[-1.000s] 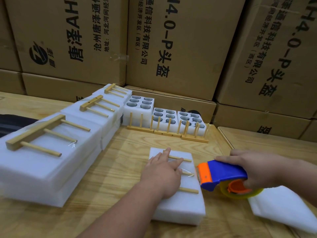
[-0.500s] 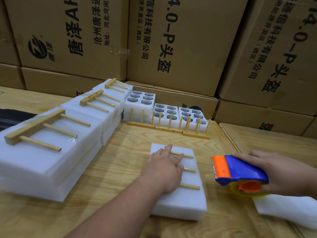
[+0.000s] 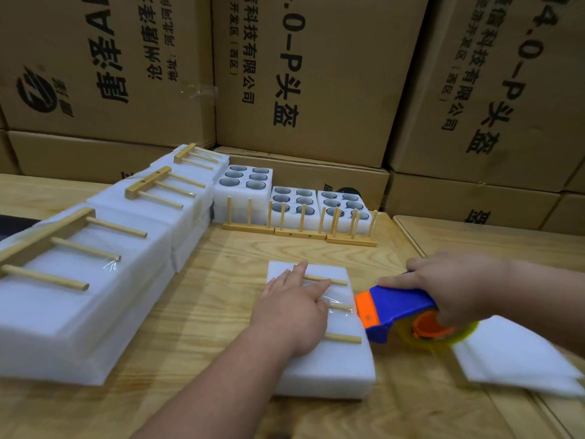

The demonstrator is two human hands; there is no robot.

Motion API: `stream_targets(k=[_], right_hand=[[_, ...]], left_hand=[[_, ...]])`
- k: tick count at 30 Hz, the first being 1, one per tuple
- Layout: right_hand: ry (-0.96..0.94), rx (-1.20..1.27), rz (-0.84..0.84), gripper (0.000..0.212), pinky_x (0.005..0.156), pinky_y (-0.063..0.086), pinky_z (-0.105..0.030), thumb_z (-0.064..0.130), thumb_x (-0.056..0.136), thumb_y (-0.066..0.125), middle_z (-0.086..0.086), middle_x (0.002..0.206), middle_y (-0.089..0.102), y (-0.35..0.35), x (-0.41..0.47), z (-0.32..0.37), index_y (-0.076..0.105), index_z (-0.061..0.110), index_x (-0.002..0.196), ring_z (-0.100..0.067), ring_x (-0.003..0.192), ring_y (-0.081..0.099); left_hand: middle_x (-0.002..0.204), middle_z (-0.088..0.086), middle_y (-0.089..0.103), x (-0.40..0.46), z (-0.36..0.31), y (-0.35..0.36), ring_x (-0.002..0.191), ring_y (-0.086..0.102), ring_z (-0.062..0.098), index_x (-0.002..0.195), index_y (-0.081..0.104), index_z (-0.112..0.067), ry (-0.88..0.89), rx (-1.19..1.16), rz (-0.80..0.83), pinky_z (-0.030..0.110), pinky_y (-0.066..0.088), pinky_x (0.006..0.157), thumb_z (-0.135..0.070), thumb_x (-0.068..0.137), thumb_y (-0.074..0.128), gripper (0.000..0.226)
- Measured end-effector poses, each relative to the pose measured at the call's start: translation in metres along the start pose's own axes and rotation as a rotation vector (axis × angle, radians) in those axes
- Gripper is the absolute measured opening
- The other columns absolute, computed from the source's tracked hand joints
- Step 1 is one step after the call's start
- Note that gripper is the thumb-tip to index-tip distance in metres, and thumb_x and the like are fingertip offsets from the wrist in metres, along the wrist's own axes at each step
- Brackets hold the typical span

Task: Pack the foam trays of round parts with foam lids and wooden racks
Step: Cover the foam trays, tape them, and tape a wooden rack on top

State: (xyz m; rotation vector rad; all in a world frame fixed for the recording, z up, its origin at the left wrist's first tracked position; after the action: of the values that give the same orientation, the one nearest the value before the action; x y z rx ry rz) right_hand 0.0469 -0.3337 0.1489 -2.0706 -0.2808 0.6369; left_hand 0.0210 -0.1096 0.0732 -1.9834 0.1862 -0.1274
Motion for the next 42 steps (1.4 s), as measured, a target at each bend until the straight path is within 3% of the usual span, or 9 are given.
stream_targets(k=[9, 12, 16, 20, 23, 26, 30, 38, 42], right_hand=[[0.020, -0.180, 0.161, 0.072, 0.087, 0.051, -0.041, 0.038, 0.077, 0.065, 0.018, 0.105, 0.054, -0.080, 0.022, 0.036, 0.036, 0.056, 0.140, -0.023, 0.095, 0.040], [0.004, -0.238, 0.202, 0.062, 0.068, 0.048, -0.032, 0.030, 0.081, 0.072, 0.012, 0.108, 0.057, -0.093, 0.029, 0.061, 0.048, 0.040, 0.137, -0.024, 0.096, 0.053], [-0.043, -0.376, 0.123, 0.006, 0.052, 0.041, -0.028, 0.024, 0.084, 0.067, 0.004, 0.074, 0.058, -0.095, 0.046, 0.095, 0.062, 0.021, 0.086, -0.019, 0.062, 0.054], [-0.093, -0.450, 0.132, 0.030, 0.045, 0.028, -0.028, 0.028, 0.088, 0.065, 0.005, 0.065, 0.050, -0.097, 0.059, 0.116, 0.048, 0.022, 0.064, -0.016, 0.051, 0.045], [-0.069, -0.415, 0.219, 0.032, 0.047, 0.035, -0.028, 0.027, 0.087, 0.068, 0.004, 0.064, 0.052, -0.099, 0.062, 0.107, 0.050, 0.021, 0.061, -0.016, 0.052, 0.047], [-0.054, -0.439, 0.320, 0.014, 0.073, 0.056, -0.036, 0.027, 0.082, 0.077, -0.001, 0.077, 0.063, -0.098, 0.053, 0.098, 0.065, 0.019, 0.079, -0.021, 0.068, 0.061], [-0.087, -0.433, 0.292, 0.042, 0.076, 0.055, -0.040, 0.028, 0.087, 0.073, -0.007, 0.113, 0.064, -0.070, 0.038, 0.100, 0.061, 0.016, 0.126, -0.029, 0.099, 0.064], [0.060, -0.217, 0.283, 0.068, 0.088, 0.055, -0.045, 0.034, 0.082, 0.078, -0.007, 0.123, 0.053, -0.044, 0.006, 0.052, 0.042, 0.022, 0.138, -0.028, 0.109, 0.055], [0.319, 0.036, 0.142, 0.083, 0.093, 0.052, -0.042, 0.070, 0.071, 0.070, 0.002, 0.127, 0.051, -0.031, -0.017, 0.003, 0.036, 0.035, 0.138, -0.022, 0.113, 0.052]], left_hand=[[0.171, -0.011, -0.005, 0.001, 0.001, 0.002, 0.157, 0.002, 0.018, 0.153, 0.029, -0.055, 0.011, -0.012, -0.059, 0.037, 0.001, 0.125, -0.051, 0.105, 0.028, 0.048], [0.171, -0.011, -0.005, 0.002, 0.001, 0.002, 0.157, 0.002, 0.018, 0.152, 0.030, -0.055, 0.012, -0.024, -0.064, 0.037, 0.001, 0.125, -0.050, 0.105, 0.030, 0.048], [0.171, -0.009, 0.001, 0.001, 0.000, 0.001, 0.156, 0.007, 0.020, 0.149, 0.038, -0.054, 0.031, -0.015, -0.084, 0.040, 0.006, 0.126, -0.044, 0.103, 0.035, 0.047], [0.165, -0.005, 0.022, 0.000, -0.003, -0.001, 0.148, 0.026, 0.026, 0.139, 0.050, -0.049, 0.078, 0.076, -0.119, 0.044, 0.025, 0.119, -0.040, 0.101, 0.038, 0.041], [0.169, -0.008, 0.010, 0.001, 0.000, 0.002, 0.152, 0.018, 0.024, 0.144, 0.044, -0.054, 0.046, 0.053, -0.102, 0.043, 0.019, 0.123, -0.044, 0.103, 0.034, 0.043], [0.171, -0.011, -0.001, 0.004, 0.000, 0.005, 0.156, 0.005, 0.020, 0.147, 0.036, -0.058, 0.016, -0.007, -0.080, 0.038, 0.004, 0.126, -0.045, 0.103, 0.033, 0.046], [0.171, -0.011, -0.001, 0.002, 0.003, 0.005, 0.157, 0.003, 0.017, 0.148, 0.038, -0.056, 0.007, -0.047, -0.068, 0.038, 0.001, 0.125, -0.052, 0.104, 0.031, 0.045], [0.171, -0.011, -0.003, 0.004, 0.004, 0.005, 0.157, 0.002, 0.017, 0.148, 0.038, -0.056, 0.003, -0.039, -0.060, 0.037, 0.001, 0.126, -0.053, 0.105, 0.029, 0.044], [0.171, -0.012, -0.005, 0.003, 0.005, 0.005, 0.157, 0.002, 0.016, 0.148, 0.038, -0.056, 0.001, -0.053, -0.065, 0.037, 0.002, 0.127, -0.053, 0.105, 0.029, 0.044]])
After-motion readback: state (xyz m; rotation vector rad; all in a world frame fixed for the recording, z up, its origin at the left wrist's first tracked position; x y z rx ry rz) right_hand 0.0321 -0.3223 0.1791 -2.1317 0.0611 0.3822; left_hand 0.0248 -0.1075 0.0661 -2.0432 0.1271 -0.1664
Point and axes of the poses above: each hand's wrist, its own x-axis towards the middle knuckle, its own y-axis out of the palm, z = x × y, the point moved 6 cm from there along x, towards the middle knuckle
